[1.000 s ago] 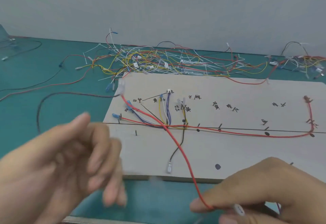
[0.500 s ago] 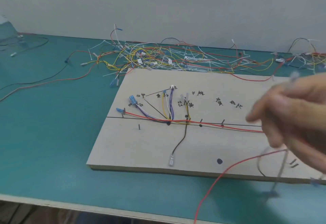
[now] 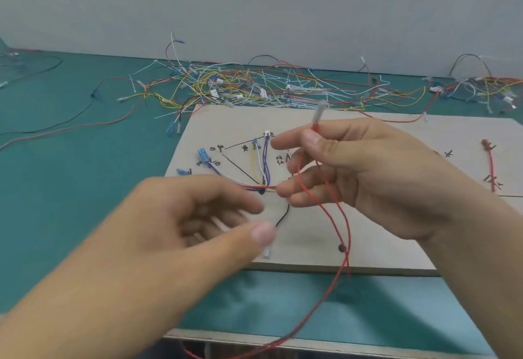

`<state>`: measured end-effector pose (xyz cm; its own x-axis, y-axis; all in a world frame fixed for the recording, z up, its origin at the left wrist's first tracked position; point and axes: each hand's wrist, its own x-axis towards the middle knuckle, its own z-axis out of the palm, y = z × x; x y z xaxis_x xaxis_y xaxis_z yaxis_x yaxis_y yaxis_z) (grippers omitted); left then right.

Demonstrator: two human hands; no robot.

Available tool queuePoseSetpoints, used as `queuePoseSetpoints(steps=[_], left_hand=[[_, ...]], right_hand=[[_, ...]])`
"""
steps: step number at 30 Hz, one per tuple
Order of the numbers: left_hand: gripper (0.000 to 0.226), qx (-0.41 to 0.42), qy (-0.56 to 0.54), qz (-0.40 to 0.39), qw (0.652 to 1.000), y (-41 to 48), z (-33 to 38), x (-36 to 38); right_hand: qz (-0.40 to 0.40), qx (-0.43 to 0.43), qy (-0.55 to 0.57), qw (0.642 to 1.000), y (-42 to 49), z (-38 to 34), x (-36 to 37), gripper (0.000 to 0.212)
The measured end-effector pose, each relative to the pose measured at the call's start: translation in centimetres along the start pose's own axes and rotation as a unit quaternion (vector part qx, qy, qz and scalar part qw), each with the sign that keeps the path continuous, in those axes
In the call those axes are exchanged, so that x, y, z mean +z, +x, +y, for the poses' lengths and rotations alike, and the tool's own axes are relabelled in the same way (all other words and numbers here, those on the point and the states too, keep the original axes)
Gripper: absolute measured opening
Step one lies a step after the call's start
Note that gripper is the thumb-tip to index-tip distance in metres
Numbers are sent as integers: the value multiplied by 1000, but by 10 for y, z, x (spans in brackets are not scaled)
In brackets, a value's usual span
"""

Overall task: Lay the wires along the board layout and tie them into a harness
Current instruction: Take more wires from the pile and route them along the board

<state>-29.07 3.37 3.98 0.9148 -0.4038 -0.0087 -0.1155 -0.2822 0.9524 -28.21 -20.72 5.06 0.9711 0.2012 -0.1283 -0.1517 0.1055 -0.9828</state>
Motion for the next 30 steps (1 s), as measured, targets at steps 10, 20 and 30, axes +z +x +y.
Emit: queuePoseSetpoints(steps=[10,20,30], left_hand=[[20,-7,-120,-74,990,24,2,64],[18,75,9,118,990,22,2,59],[50,129,208,131,961,-8,4,106]], right_hand=[[107,-78,-67,989,10,-15,5,18],[195,-59,-72,976,7,-5,-7,14],[220,-115,-10,969,3,-11,5,11]])
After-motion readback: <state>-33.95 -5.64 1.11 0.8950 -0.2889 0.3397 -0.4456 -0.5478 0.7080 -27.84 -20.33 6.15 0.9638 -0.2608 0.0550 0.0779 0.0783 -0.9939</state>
